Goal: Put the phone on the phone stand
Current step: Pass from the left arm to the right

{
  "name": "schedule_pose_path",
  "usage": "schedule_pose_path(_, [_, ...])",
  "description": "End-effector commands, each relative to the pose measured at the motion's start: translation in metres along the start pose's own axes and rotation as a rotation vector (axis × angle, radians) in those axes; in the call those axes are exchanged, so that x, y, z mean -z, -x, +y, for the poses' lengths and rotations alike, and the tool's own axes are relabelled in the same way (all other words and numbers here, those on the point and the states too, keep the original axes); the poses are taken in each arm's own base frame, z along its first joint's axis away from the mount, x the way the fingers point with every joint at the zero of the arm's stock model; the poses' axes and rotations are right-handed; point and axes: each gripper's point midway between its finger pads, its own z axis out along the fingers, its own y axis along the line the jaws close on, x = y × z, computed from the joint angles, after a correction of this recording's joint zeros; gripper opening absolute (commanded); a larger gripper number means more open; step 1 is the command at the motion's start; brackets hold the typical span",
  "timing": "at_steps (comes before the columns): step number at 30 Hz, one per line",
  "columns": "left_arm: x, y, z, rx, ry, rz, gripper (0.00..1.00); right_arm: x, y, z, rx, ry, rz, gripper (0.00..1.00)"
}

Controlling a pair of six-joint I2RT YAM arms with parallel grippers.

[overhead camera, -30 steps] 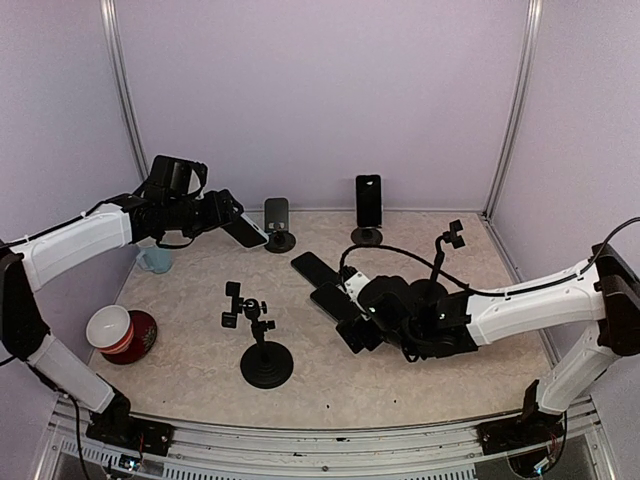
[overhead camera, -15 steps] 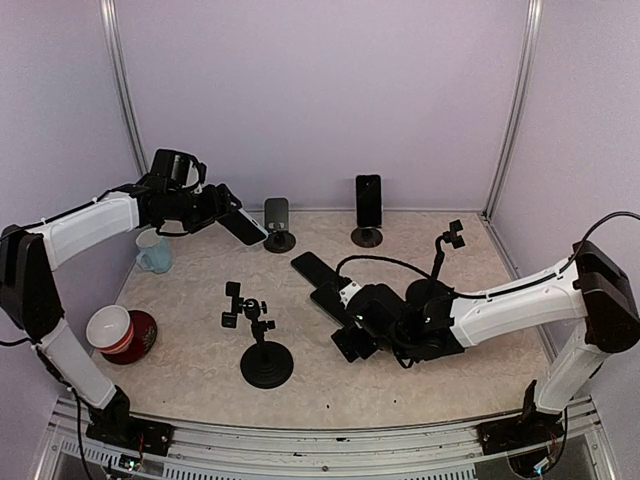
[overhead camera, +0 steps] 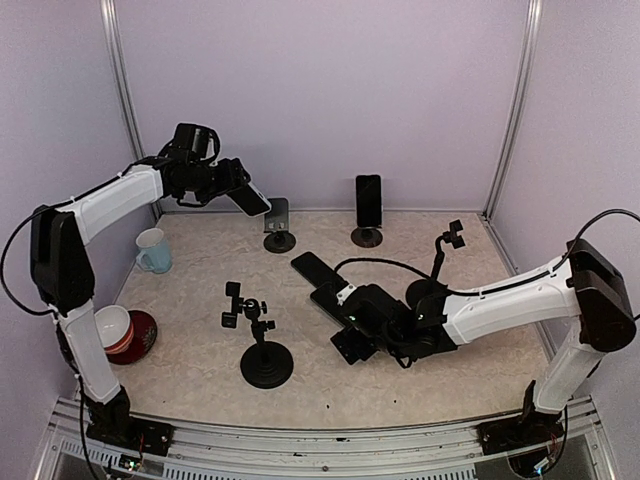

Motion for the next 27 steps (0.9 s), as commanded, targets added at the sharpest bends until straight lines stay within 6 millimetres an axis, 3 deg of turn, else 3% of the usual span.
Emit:
schedule_pose_path(1, [-0.006,0.022,-0.027,-0.052,-0.002,-0.054,0.20,0.006,0.010,-0.005,-0.028,-0.017,-0.017,1.00])
schedule_pose_path(8, [-0.034,0.023,-0.044,-0.096,0.056,-0.021,0.21,-0.003,0.022,0.003,0.019,-0.012,-0.008,1.00])
schedule_pose_path(14, [-0.041,0.024,-0.048,-0.112,0.094,-0.031,0.21,-0.006,0.018,0.002,0.034,-0.006,0.002,1.00])
schedule_pose_path(20, [-0.044,0.012,-0.055,-0.125,0.086,-0.001,0.16,-0.007,0.024,-0.002,0.025,0.006,-0.021,1.00])
schedule_pose_path(23, [-0.038,0.007,-0.067,-0.140,0.038,0.015,0.15,-0.003,0.041,-0.003,0.012,0.082,-0.066,1.00])
schedule_pose_path(27, [-0.022,0.003,-0.080,-0.191,-0.019,0.020,0.14,0.017,0.083,0.004,0.018,0.296,-0.188,1.00])
